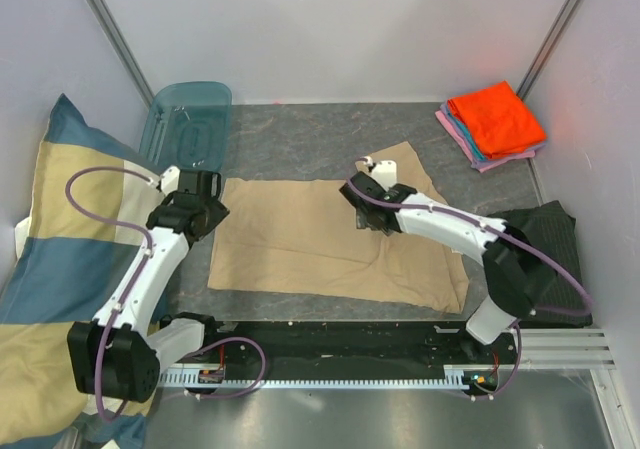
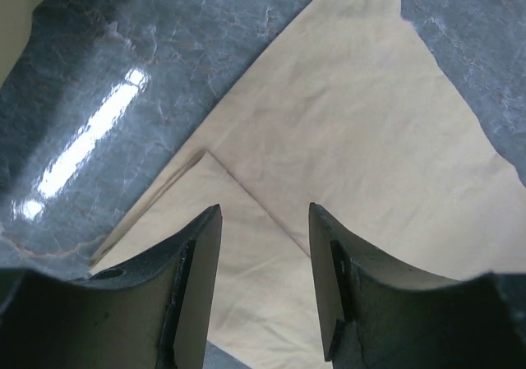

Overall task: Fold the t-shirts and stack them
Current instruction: Grap the side of the flattened tshirt furthest away from the robot with both arms

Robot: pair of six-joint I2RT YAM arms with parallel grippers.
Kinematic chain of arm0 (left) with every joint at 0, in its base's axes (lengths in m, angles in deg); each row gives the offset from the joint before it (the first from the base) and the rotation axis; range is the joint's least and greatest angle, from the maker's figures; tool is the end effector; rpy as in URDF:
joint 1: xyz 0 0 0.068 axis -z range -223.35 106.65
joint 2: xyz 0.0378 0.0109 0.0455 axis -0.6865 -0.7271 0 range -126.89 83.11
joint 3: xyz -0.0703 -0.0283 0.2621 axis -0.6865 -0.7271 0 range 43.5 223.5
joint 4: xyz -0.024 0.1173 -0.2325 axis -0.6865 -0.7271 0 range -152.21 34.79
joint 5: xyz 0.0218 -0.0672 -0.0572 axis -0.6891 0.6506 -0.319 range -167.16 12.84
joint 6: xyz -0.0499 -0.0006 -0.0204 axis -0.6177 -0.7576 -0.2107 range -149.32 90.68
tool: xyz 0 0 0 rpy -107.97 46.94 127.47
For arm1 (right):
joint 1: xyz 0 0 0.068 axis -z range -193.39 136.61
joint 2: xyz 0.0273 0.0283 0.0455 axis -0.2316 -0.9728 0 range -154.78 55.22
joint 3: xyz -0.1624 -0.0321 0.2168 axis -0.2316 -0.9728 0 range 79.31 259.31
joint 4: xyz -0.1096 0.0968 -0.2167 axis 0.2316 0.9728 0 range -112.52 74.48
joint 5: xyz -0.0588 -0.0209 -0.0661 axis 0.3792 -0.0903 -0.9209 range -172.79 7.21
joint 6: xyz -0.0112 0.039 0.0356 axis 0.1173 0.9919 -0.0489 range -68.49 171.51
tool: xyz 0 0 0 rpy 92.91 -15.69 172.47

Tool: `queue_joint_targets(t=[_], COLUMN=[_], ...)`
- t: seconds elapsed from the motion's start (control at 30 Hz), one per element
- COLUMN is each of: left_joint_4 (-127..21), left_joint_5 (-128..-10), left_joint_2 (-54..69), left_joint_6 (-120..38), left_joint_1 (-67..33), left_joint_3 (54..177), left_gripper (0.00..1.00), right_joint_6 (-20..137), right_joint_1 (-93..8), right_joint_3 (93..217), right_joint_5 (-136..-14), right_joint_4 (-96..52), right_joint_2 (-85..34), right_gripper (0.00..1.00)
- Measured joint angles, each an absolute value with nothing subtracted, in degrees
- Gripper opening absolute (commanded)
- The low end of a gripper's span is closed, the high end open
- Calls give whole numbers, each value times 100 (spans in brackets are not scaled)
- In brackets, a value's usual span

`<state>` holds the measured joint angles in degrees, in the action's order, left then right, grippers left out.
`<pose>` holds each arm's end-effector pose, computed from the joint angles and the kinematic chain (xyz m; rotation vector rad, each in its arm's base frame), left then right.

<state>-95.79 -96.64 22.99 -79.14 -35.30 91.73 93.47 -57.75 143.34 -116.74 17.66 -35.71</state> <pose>0.2058 -0.0172 0.2654 -0.9909 2.2028 -0.0342 0.2358 0.2025 0.2247 0.1001 2.4493 -0.2057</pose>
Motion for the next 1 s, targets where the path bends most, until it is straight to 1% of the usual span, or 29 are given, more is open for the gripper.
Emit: queue_joint_targets(t=[0.07,0.2,0.33,0.43,0.53,0.8,1.0], left_joint_4=[-9476,-9299,-9131,-8921,-8678,-8233,-8171], left_joint_5=[-9738,-9891,-9970,-9990,-10023,-9883,-9706], left_joint_2=[1997,1458,583,105,-105,-483,-514], left_joint_6=[-7750,-7567,-7464,-7431,-7396,-7394,-7394], left_joint_1=[-3530,-3532,-3530,-3530,-3530,-3532,-3532], left_joint_3=[9308,9605,10139,10401,10491,10759,10762], left_gripper=[63,63,63,63,63,63,63], right_joint_6=[9084,8702,8453,8271,8050,7664,7266], right_joint_1=[-5740,-5488,-4684,-4120,-3854,-3250,-2700], right_joint_3=[14697,14918,14922,14981,15285,16660,17418], right_joint_5=[-11720,-11467,-10835,-10678,-10649,-10149,-9650], right_joint_4=[1600,1161,767,636,608,120,-4], right_joint_2=[-4008,-4504,-4835,-4992,-5066,-5278,-6039], right_gripper=[80,80,81,81,81,81,82])
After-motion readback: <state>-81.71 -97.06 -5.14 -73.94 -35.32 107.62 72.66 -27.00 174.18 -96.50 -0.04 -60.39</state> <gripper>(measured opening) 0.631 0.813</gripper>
